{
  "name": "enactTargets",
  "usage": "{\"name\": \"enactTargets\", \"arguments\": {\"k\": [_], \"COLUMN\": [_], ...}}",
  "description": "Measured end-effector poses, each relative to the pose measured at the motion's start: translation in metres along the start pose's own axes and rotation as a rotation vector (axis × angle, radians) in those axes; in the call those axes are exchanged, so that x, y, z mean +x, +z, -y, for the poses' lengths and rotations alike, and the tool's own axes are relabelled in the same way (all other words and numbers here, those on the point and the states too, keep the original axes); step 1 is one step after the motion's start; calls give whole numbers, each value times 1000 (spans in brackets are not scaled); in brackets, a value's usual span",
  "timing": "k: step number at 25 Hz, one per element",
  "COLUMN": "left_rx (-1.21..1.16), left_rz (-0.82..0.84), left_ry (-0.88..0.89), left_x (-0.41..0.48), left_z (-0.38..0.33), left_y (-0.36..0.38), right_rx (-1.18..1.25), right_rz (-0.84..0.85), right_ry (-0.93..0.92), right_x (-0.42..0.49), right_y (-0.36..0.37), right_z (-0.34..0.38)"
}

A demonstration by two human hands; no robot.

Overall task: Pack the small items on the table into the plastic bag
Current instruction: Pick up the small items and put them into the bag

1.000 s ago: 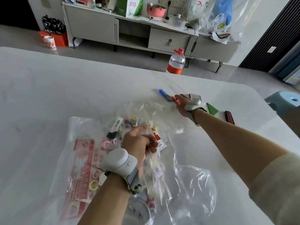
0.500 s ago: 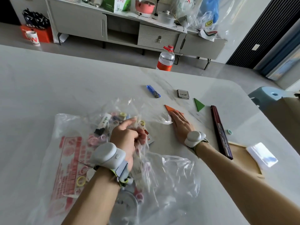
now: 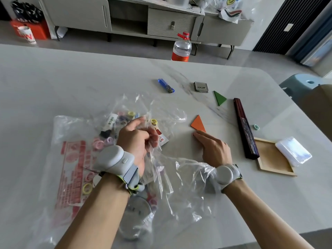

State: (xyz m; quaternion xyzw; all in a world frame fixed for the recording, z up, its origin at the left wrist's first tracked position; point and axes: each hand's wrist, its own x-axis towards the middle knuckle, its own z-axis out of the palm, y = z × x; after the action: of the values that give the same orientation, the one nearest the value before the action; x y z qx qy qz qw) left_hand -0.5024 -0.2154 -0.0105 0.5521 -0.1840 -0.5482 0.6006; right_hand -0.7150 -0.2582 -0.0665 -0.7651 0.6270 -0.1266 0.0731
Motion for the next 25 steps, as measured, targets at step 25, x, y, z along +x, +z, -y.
{"name": "enactTargets", "arguments": {"k": [25], "left_rx": [90], "left_rz": [-17], "left_ry": [51], "left_x": [-7], "left_z": [-1], "left_y": [-5], "right_rx": [424], "right_rz": [65], "right_ry": [54], "right_x": [25], "right_y": [-24], "right_z": [38]}}
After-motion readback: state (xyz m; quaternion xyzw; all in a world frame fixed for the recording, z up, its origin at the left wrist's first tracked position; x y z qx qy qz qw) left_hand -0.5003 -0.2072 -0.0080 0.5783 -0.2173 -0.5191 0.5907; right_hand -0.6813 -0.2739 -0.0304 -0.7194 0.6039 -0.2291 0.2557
